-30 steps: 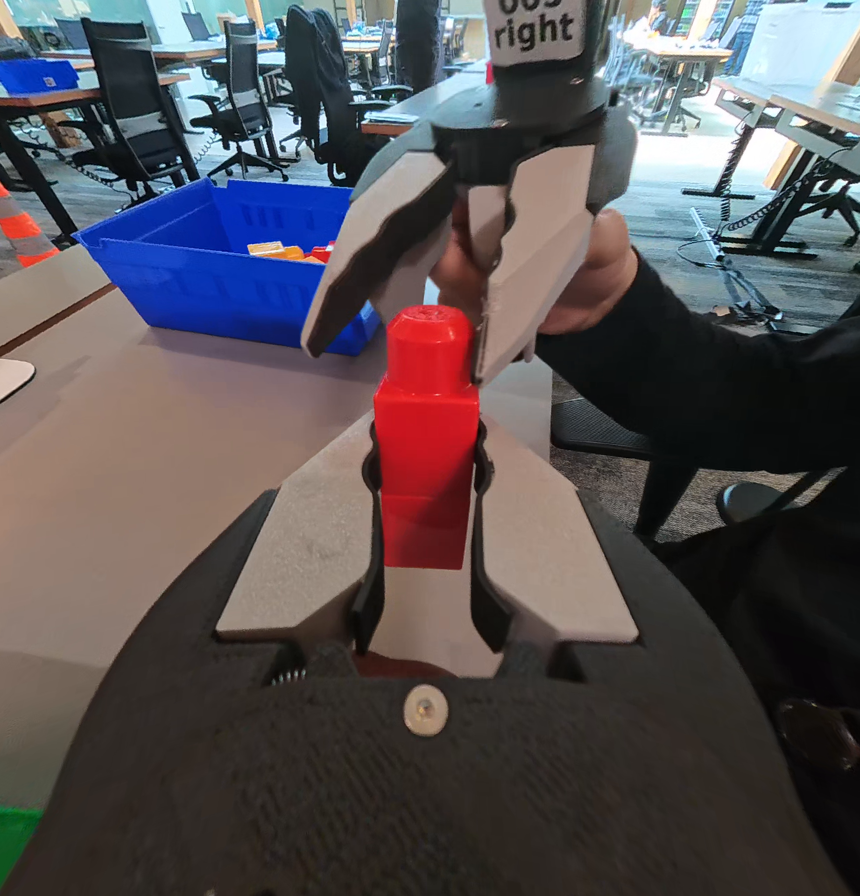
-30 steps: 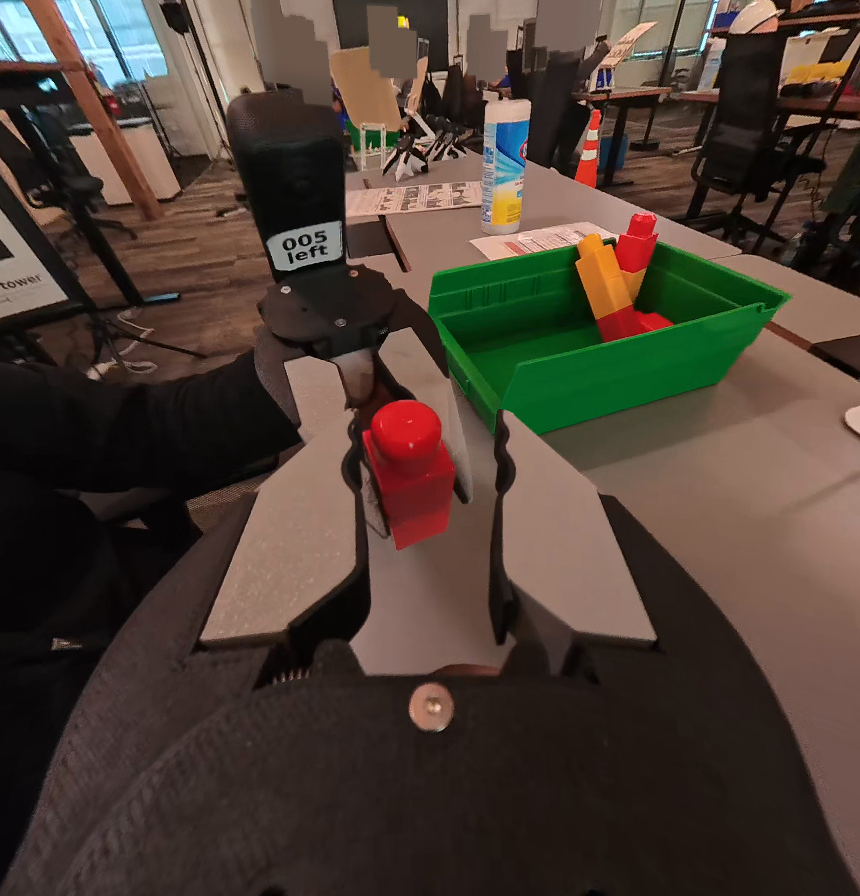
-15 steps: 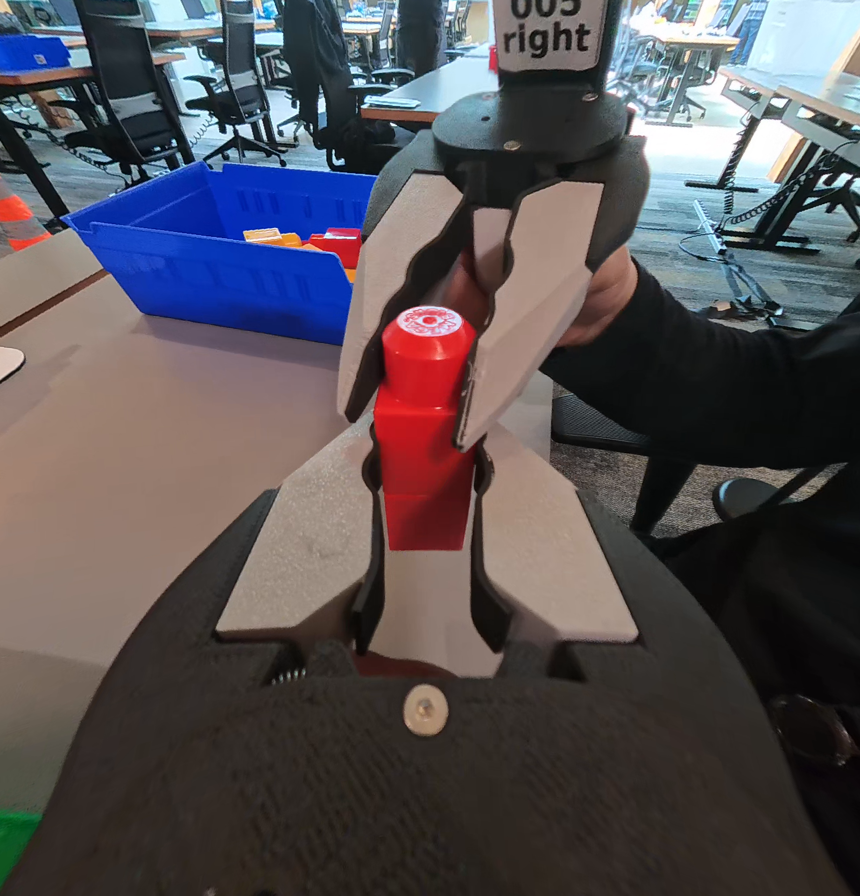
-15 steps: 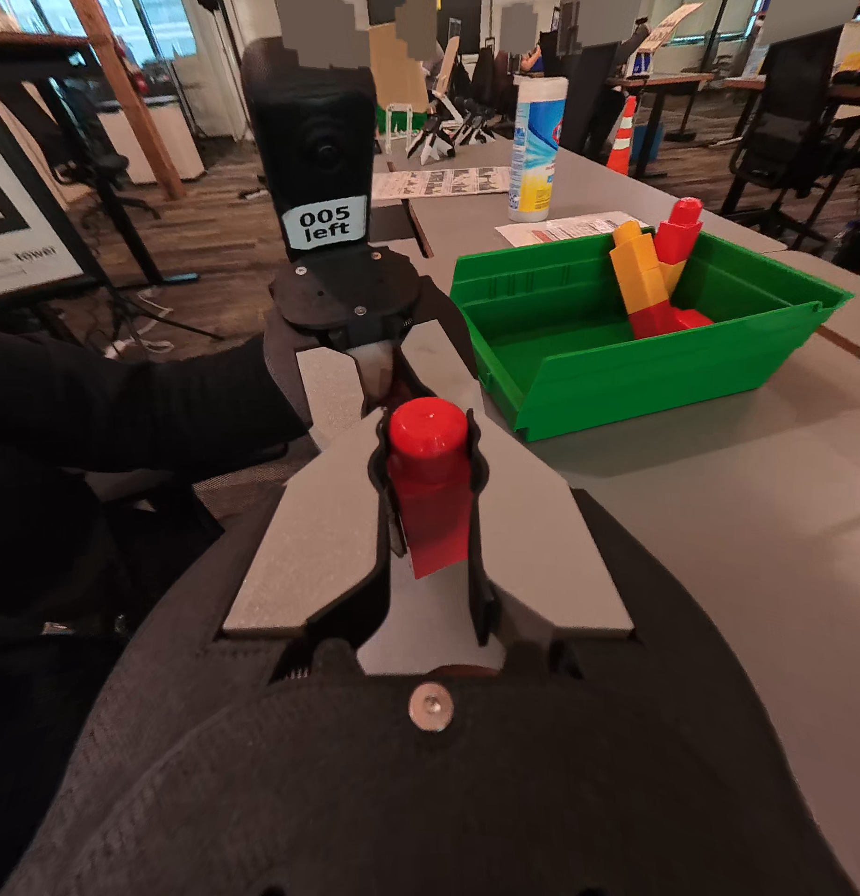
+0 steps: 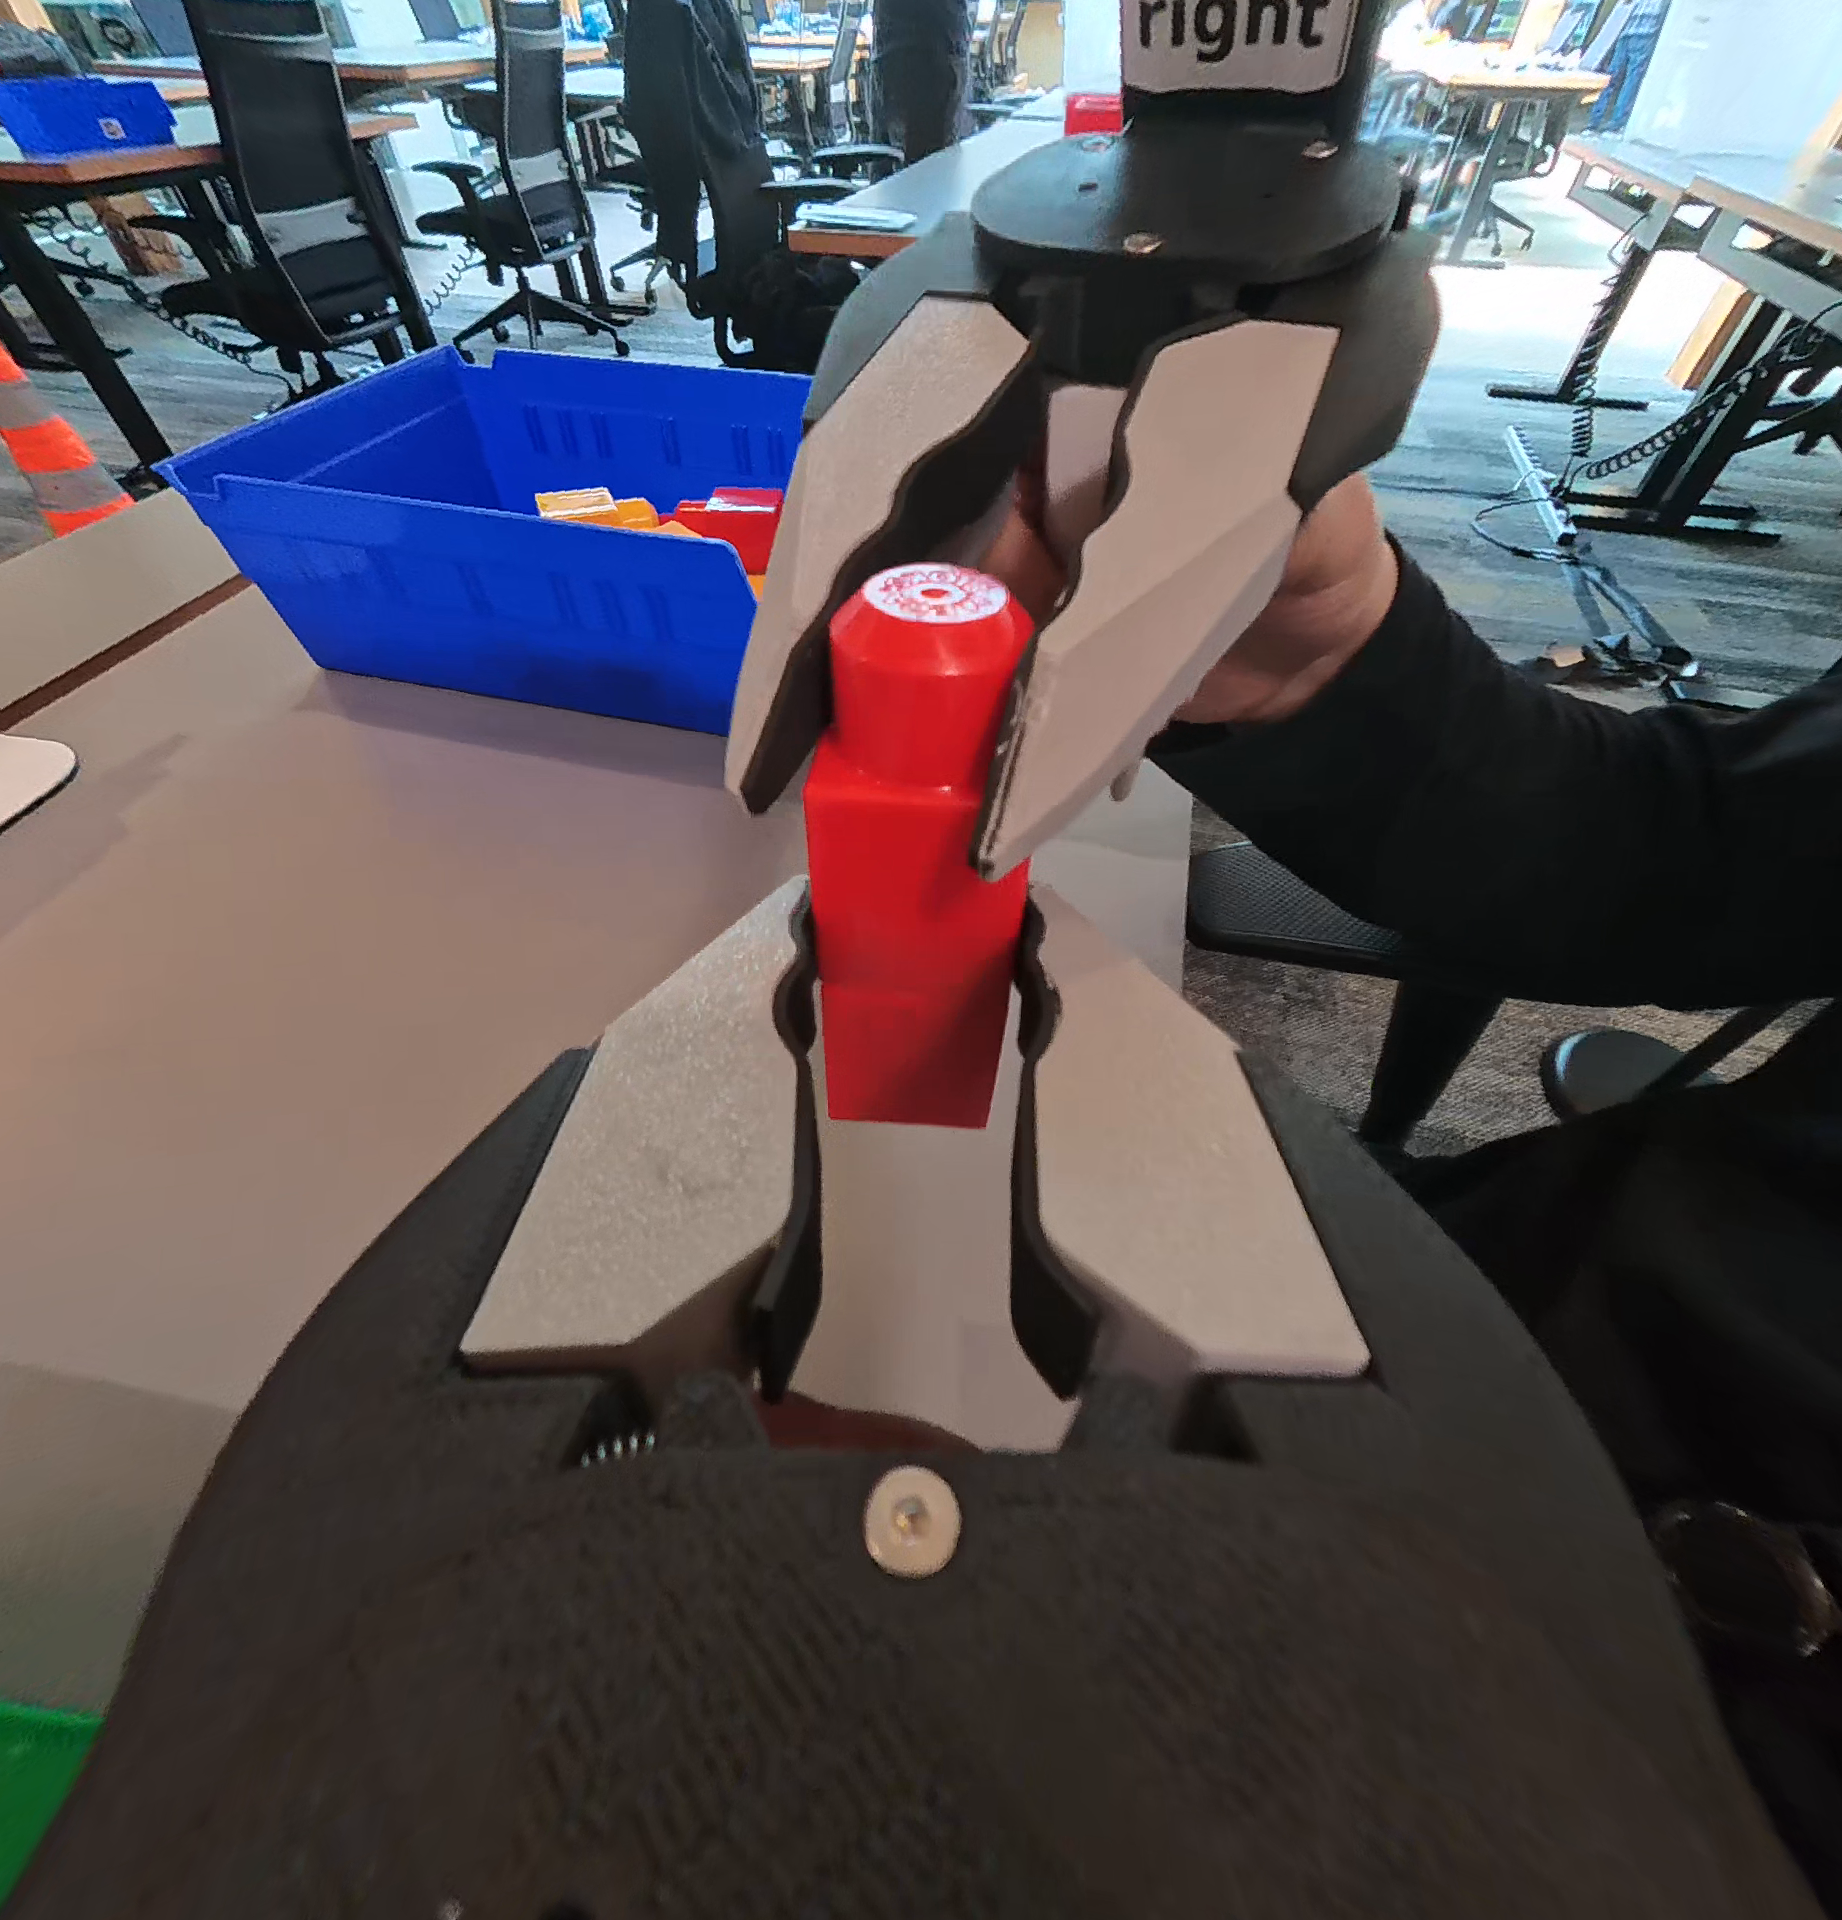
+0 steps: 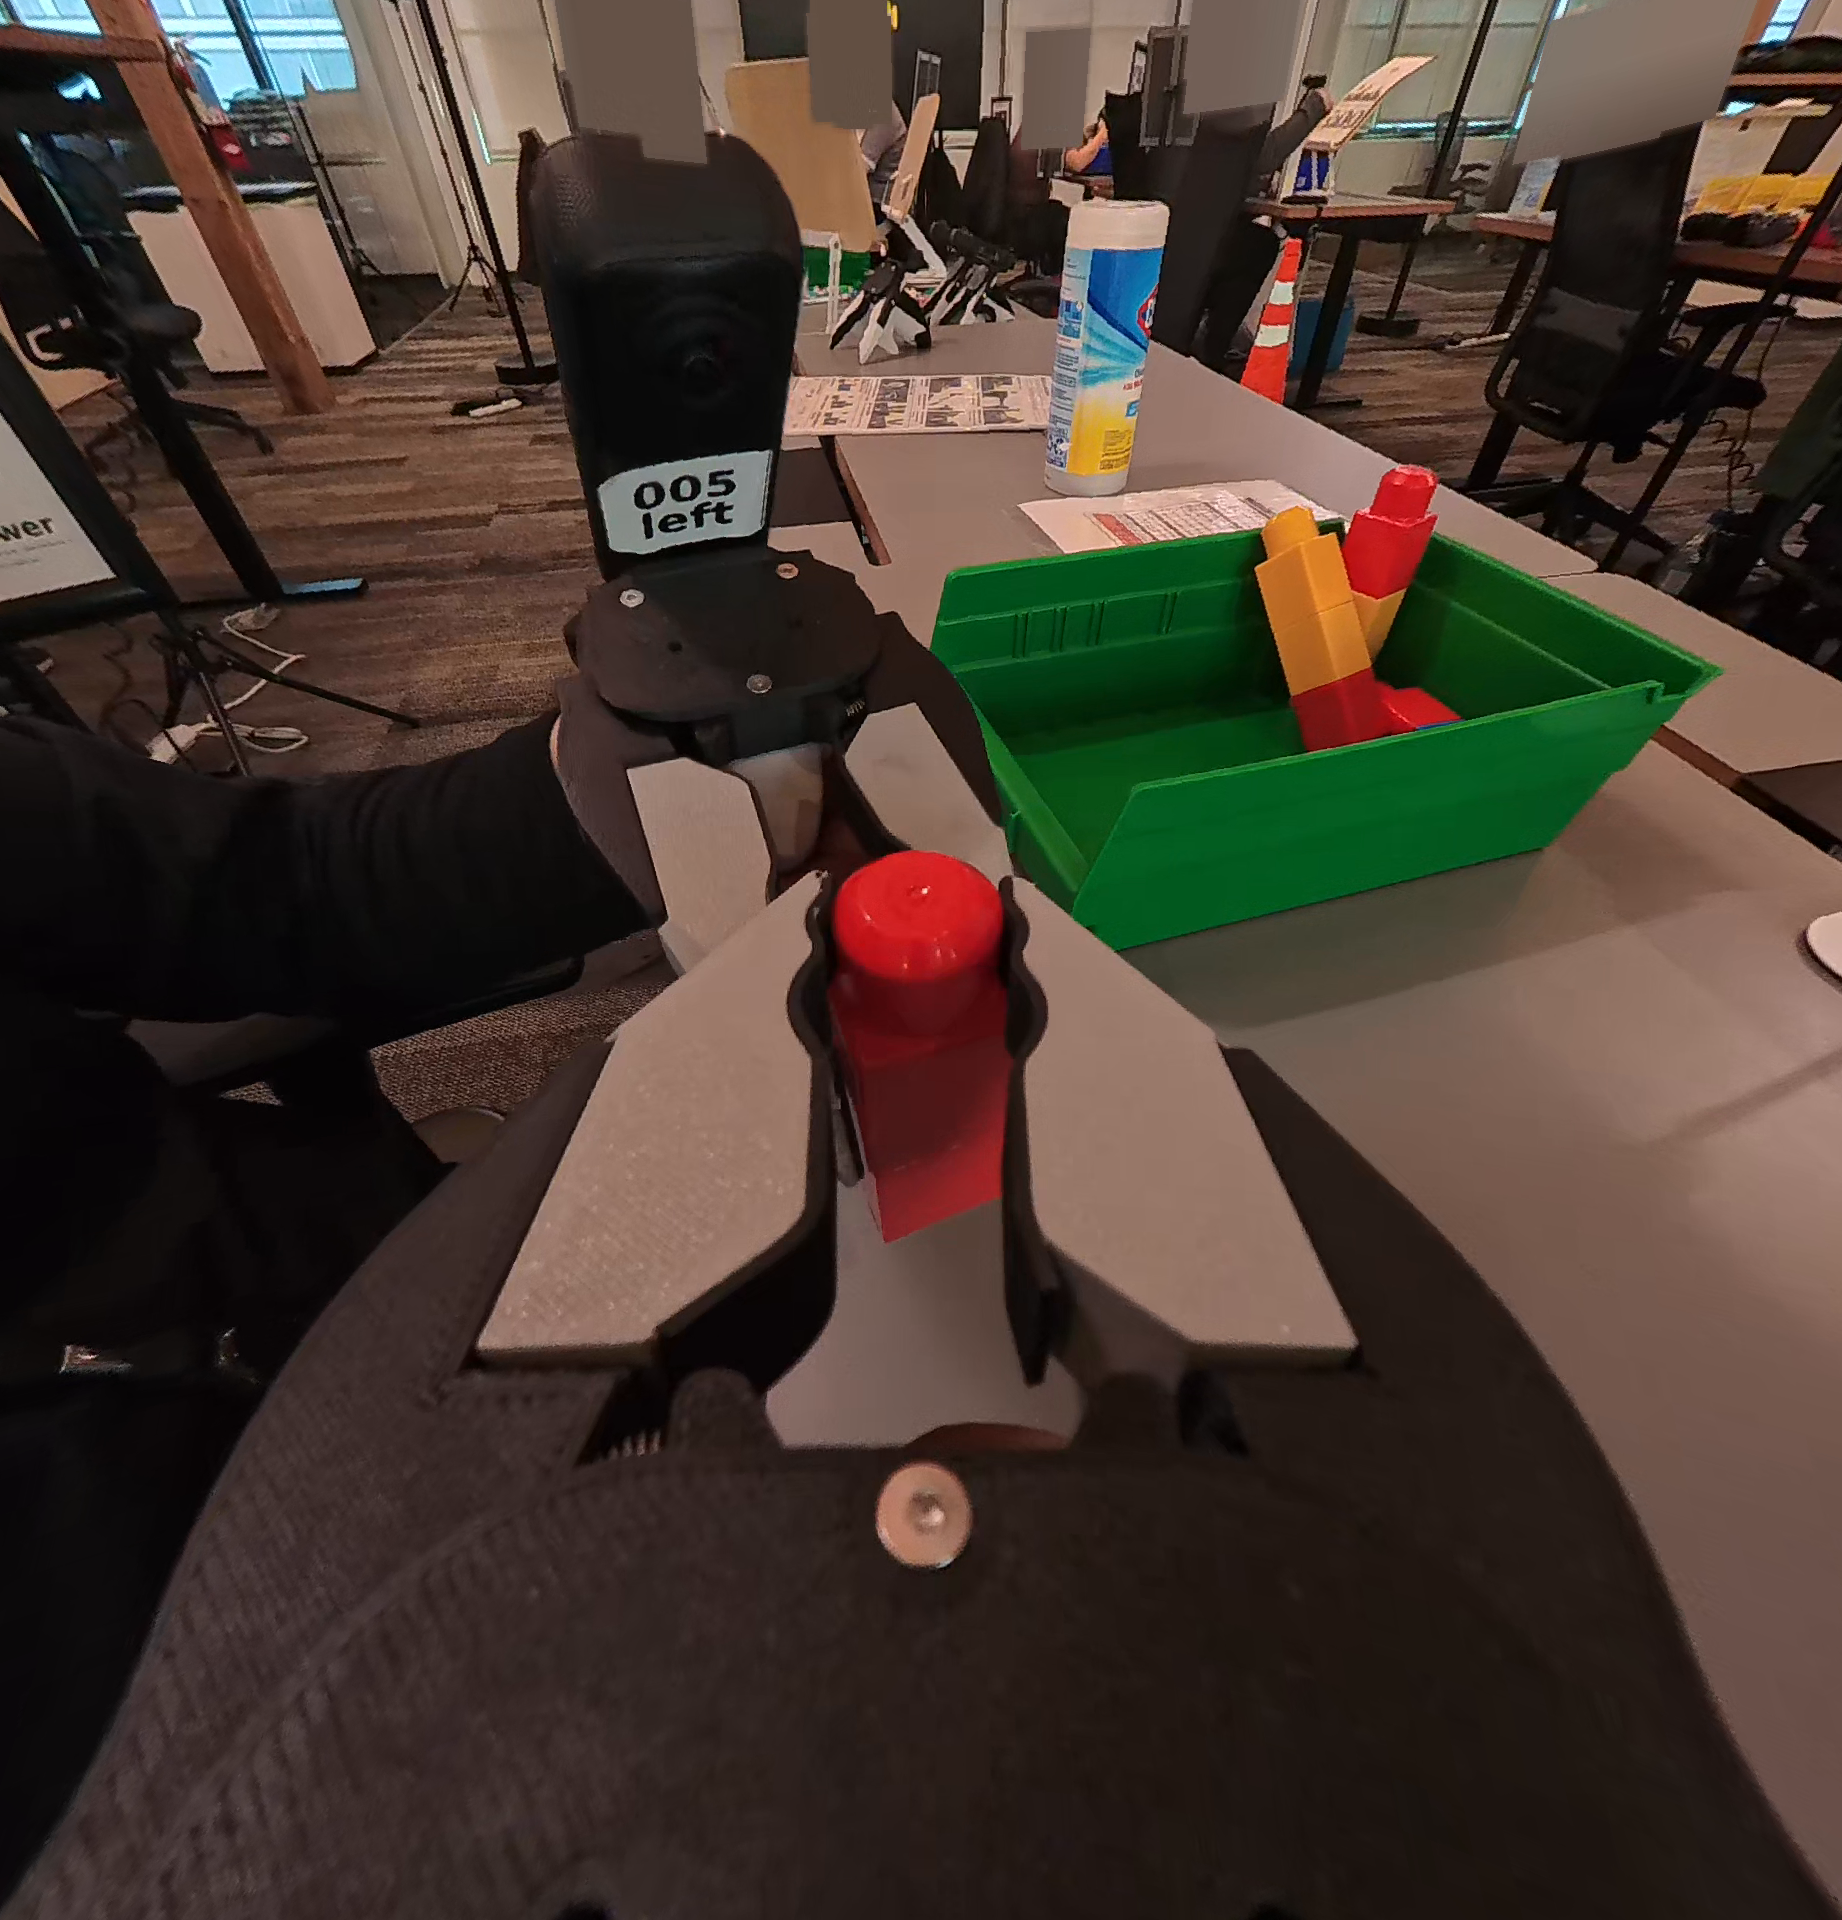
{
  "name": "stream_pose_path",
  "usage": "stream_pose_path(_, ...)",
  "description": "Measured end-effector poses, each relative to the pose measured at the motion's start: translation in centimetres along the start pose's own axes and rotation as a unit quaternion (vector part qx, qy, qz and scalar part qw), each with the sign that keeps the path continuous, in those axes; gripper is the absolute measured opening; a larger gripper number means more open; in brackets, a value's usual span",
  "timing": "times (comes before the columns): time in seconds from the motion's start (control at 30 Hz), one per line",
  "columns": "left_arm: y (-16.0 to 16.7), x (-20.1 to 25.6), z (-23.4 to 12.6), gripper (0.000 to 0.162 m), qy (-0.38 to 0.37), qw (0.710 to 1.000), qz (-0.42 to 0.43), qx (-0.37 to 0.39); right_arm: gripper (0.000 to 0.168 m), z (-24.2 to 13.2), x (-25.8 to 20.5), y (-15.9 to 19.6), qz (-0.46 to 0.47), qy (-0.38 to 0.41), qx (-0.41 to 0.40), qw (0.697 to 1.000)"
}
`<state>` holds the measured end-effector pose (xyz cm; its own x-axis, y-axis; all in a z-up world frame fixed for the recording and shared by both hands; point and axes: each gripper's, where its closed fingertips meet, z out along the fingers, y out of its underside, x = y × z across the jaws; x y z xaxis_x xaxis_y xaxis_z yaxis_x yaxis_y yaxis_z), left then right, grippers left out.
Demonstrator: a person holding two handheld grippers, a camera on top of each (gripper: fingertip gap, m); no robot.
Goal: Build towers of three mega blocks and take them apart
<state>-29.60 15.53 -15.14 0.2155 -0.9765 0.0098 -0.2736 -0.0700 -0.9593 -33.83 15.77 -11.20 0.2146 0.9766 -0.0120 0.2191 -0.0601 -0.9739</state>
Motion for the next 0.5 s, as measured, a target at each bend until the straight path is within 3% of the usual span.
stream_pose_path(0.5, 0.6, 0.8, 0.6, 0.035, 0.009, 1.0, 0.012, -0.017, 0.028, -1.3, -0.7, -1.7, -0.001, -0.007, 0.034, 0.999)
